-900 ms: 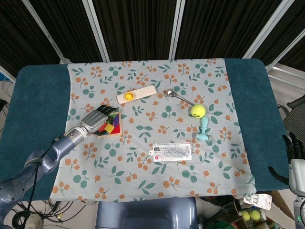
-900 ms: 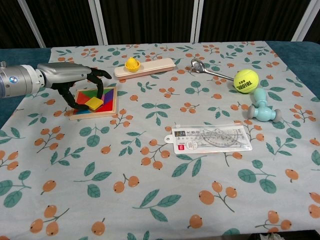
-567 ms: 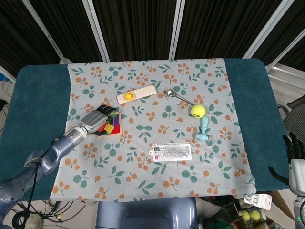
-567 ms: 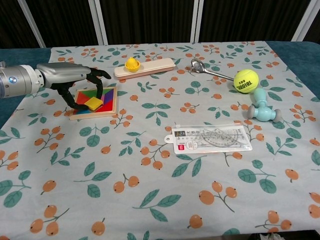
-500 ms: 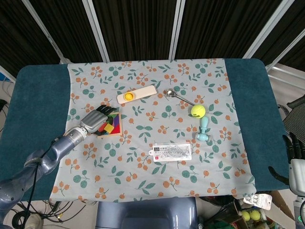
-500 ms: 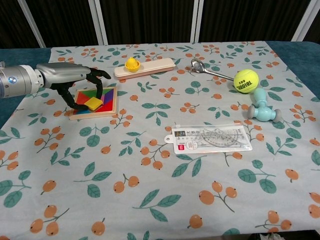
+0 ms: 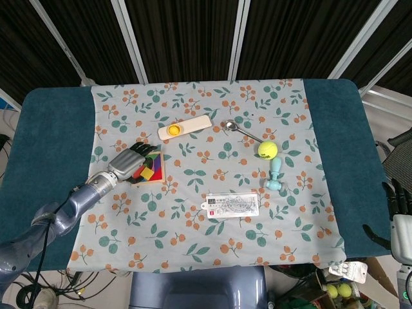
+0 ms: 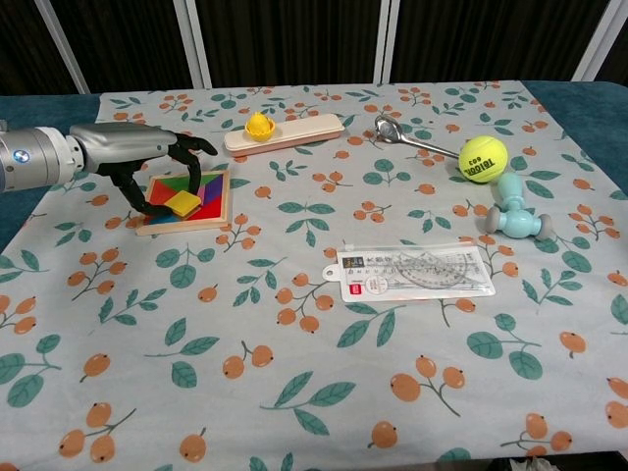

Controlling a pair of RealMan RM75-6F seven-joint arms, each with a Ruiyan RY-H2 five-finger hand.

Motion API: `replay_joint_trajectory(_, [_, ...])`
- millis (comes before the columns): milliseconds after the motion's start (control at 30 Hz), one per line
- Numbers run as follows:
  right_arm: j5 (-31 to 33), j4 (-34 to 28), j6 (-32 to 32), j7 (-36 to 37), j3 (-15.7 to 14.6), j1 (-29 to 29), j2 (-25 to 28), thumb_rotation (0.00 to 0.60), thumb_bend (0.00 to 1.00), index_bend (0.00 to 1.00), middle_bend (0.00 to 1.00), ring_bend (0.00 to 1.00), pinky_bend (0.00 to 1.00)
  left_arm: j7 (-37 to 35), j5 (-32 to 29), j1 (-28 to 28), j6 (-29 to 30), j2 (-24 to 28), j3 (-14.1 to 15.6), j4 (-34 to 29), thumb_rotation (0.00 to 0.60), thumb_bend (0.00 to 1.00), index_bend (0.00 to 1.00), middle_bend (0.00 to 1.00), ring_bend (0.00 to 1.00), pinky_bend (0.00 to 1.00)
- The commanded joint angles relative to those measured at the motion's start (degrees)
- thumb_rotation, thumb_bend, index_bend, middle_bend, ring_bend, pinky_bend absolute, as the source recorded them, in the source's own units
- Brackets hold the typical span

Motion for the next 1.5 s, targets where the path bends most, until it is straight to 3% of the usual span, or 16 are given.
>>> replay_joint_trajectory(33, [0.0, 0.0, 0.0, 0.0, 0.0, 0.0, 0.0, 0.600, 0.09, 0.00, 0.00, 0.08, 0.23, 0.1, 0.0, 0.0, -0.2, 0.1, 0.1, -0.2, 0.600, 0.35, 0.43, 0.04, 0.00, 0.00])
replay_joint_trajectory(567, [0.2, 0.0, -0.1, -0.1, 0.1, 0.0, -0.1, 0.600, 0.09, 0.00, 0.00, 0.08, 0.23, 0.8, -0.3, -0.1, -0.7, 0.4, 0.1, -0.7, 0.600, 0.27, 0.32, 0.03, 0.00, 0.00])
replay_joint_trajectory(1167, [0.8, -0.2, -0.1, 0.0, 0.4, 0.0, -0.2, 0.600, 0.09, 0.00, 0.00, 0.08, 0.23, 4.0, -0.6, 1.6, 7.3, 2.1, -2.1, -3.9, 0.600, 0.27, 0.32, 0.04, 0.00, 0.00])
replay_joint_trajectory(1500, [1.1, -0.3, 0.0, 0.1, 0.6, 0.0, -0.2, 0.600, 0.10, 0.00, 0.00, 0.08, 0.23, -0.4, -0.2, 1.6, 6.6, 3.4, -1.3, -7.9, 0.600, 0.31, 0.39, 0.04, 0.00, 0.00])
